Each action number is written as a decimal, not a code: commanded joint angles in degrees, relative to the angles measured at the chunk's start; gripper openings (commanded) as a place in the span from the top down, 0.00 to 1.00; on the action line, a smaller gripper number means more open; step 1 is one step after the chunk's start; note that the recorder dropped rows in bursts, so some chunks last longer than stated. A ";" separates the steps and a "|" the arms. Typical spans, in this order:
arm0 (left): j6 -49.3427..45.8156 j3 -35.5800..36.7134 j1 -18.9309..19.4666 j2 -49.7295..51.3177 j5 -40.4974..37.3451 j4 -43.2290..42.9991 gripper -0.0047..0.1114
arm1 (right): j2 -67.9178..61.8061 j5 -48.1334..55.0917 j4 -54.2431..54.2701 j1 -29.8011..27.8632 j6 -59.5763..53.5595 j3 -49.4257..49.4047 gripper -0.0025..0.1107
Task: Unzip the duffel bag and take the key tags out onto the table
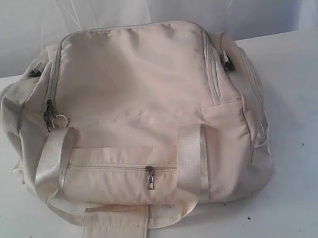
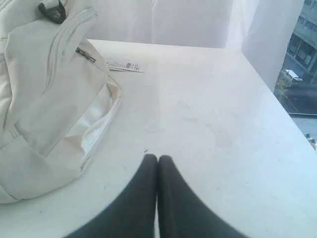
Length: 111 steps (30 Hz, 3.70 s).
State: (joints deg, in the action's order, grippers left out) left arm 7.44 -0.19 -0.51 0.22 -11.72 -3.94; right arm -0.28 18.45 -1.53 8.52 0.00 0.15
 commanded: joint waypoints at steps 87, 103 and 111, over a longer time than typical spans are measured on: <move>-11.25 -36.41 -3.80 22.93 -31.45 15.75 0.96 | -30.30 21.80 21.77 9.39 -6.79 33.58 0.98; -23.20 -46.52 -11.61 49.45 -32.34 17.50 0.96 | -67.12 31.48 21.69 15.76 -17.17 56.50 0.98; -21.72 -50.37 -11.61 66.36 -22.11 14.47 0.96 | -72.59 30.84 21.96 15.76 -17.17 57.88 0.98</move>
State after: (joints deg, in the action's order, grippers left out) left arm -15.12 -48.93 -11.82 62.11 -38.68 11.09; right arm -72.51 49.36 20.66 24.04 -17.02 57.50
